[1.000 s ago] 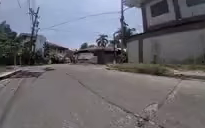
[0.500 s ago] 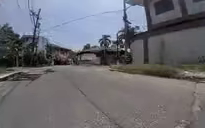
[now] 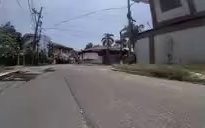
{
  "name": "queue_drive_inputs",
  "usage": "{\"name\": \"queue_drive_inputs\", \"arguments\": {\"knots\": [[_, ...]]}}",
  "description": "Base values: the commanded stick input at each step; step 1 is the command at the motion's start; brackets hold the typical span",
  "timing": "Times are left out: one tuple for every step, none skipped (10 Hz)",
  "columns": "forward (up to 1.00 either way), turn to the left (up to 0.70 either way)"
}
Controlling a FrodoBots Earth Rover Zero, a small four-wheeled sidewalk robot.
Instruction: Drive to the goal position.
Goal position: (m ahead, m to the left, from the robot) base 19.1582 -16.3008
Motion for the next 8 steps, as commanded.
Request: {"name": "queue_drive_inputs", "arguments": {"knots": [[1.00,0.00],[1.00,0.00],[1.00,0.00],[1.00,0.00],[1.00,0.00],[1.00,0.00],[1.00,0.00],[1.00,0.00]]}}
